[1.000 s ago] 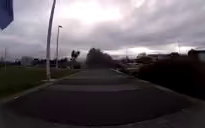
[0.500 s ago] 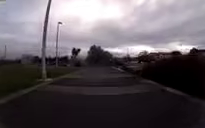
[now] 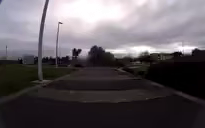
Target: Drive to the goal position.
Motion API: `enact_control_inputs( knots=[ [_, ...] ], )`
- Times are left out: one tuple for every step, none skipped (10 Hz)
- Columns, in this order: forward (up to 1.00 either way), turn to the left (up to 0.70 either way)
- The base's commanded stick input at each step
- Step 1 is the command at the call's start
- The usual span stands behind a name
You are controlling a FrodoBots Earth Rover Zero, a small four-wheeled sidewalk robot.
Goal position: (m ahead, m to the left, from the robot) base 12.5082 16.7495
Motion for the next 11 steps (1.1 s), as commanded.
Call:
enact_control_inputs(
  knots=[
    [0.85, 0.0],
    [0.85, 0.0],
    [0.85, 0.0],
    [0.85, 0.0],
    [0.85, 0.0],
    [0.85, 0.0],
    [0.85, 0.0],
    [0.85, 0.0],
    [0.85, 0.0],
    [0.85, 0.0],
    [0.85, 0.0]
  ],
)
